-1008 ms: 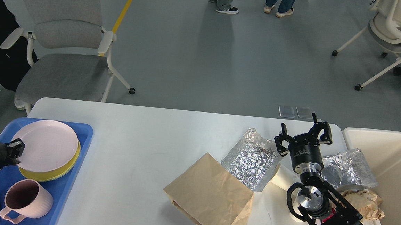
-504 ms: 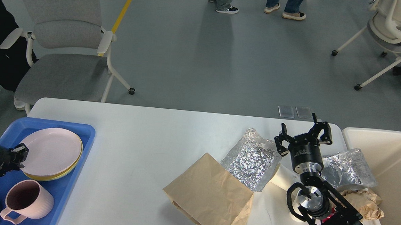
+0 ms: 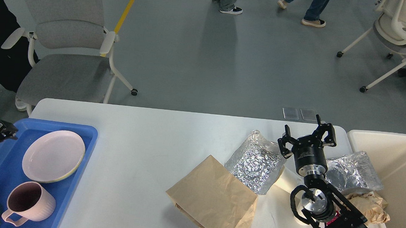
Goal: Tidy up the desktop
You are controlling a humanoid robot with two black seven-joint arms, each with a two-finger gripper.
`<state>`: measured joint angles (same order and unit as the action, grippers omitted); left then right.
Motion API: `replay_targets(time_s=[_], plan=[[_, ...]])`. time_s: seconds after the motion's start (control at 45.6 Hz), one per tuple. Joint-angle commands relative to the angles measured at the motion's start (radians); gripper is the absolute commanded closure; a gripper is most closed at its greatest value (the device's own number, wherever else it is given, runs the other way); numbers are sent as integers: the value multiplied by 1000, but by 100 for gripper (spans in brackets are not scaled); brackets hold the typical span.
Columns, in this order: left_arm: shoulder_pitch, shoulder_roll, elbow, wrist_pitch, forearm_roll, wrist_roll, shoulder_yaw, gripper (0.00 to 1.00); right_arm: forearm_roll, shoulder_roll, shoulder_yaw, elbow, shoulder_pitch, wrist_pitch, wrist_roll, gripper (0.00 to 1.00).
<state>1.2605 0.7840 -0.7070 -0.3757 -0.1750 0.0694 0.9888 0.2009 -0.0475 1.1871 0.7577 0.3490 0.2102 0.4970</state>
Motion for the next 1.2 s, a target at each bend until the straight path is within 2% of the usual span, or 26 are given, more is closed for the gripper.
replay_targets(time_s=[0.0, 0.066, 0.153, 0.35, 0.526, 0.613, 0.723, 0.832, 0.964, 1.051, 1.117, 1.183], plan=[[108, 70, 0, -40, 0, -13, -60, 4, 0, 0, -1, 0, 1, 0, 0, 0], [109, 101, 0, -42, -1, -19, -171, 4, 0, 0, 0, -1, 1, 0, 0, 0], [62, 113, 4, -42, -1, -19, -390, 4, 0, 0, 0, -1, 1, 0, 0, 0], [-162, 84, 14, -42, -1, -20, -1008, 4, 0, 0, -1, -1, 1, 0, 0, 0], [-395, -69, 14, -42, -1, -22, -1508, 4, 0, 0, -1, -1, 1, 0, 0, 0], [-492, -152, 14, -48, -1, -43, -1715, 4, 0, 0, 0, -1, 1, 0, 0, 0], [-590, -270, 12, -43, -1, -95, -1894, 4, 0, 0, 0, -1, 1, 0, 0, 0], [-677, -382, -22, -42, 14, -152, -1973, 4, 0, 0, 0, 0, -1, 0, 0, 0], [-866, -439, -193, -28, 196, -241, -2097, 4, 0, 0, 0, 0, -1, 0, 0, 0], [-999, -517, -308, -14, 394, -250, -2277, 4, 0, 0, -1, 0, -1, 0, 0, 0], [-1030, -589, -333, -14, 501, -249, -2410, 4, 0, 0, 0, 0, -1, 0, 0, 0], [-1038, -627, -333, -14, 540, -246, -2487, 4, 0, 0, -1, 0, -1, 0, 0, 0]])
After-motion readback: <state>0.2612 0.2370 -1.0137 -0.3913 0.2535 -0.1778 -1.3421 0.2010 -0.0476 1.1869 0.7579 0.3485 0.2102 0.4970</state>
